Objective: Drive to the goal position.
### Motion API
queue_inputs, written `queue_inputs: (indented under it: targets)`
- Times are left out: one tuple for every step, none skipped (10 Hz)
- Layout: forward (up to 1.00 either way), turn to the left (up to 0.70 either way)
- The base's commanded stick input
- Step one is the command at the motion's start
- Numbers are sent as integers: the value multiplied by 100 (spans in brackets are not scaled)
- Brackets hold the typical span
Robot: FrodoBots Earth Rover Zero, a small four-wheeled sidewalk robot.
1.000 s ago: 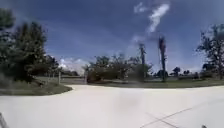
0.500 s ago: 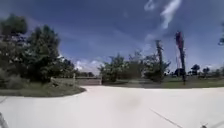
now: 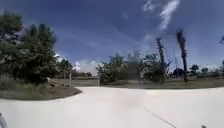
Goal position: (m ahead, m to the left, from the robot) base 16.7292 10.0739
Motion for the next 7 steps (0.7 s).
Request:
queue_inputs:
  targets:
    - [85,4]
    - [85,4]
    - [85,4]
    - [85,4]
    - [85,4]
    - [85,15]
    - [85,31]
